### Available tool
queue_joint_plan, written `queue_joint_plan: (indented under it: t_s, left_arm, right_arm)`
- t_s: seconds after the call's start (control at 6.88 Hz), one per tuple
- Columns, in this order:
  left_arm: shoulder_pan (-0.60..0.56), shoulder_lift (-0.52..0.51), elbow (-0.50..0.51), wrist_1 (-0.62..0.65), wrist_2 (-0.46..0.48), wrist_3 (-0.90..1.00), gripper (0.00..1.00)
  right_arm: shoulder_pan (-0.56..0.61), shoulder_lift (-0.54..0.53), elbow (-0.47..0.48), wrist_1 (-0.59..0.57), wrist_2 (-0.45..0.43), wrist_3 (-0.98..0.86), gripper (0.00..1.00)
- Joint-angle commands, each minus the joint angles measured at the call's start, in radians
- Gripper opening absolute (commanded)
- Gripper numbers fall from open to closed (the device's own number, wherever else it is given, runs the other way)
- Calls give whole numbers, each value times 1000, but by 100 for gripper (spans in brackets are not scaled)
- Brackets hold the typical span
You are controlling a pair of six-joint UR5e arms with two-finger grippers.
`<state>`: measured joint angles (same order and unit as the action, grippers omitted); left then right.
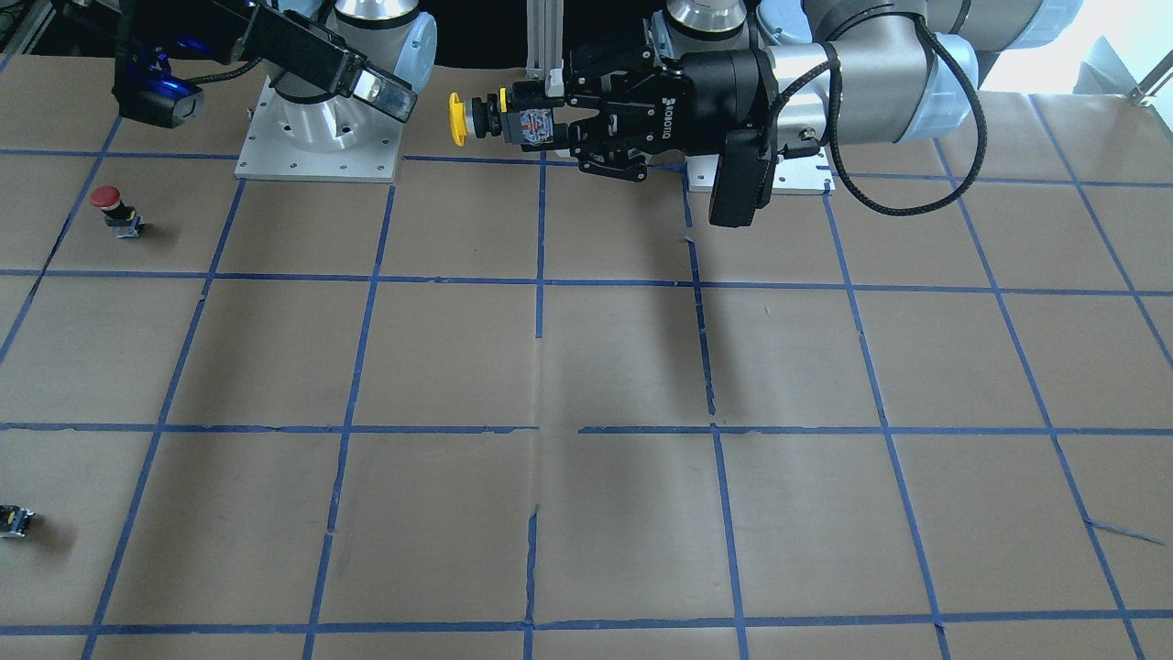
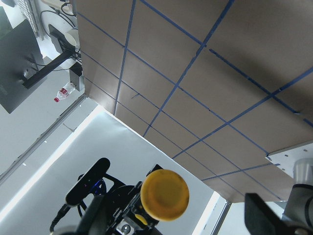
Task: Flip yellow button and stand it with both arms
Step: 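Hold the button out with the left gripper while the right gripper approaches the yellow cap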
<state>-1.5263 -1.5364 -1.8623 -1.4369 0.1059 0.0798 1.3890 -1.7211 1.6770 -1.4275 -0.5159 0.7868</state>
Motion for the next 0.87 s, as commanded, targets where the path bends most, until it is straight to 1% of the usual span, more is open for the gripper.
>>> queue_joint_plan:
  t_s: [0.0,0.29,0.44,0.73]
  left_arm:
    - [-3,-1,0,3,0,1,6]
    - [-3,-1,0,3,0,0,6]
    - [-3,1,0,3,0,1,6]
    - [-5,1,0,3,0,1,7]
  right_arm:
    - [1,9,51,-11,31,57,99]
    - [2,20,62,-24,42,99,99]
    - [5,20,62,-22,97,123,99]
    - [53,29,64,-31,125,140,99]
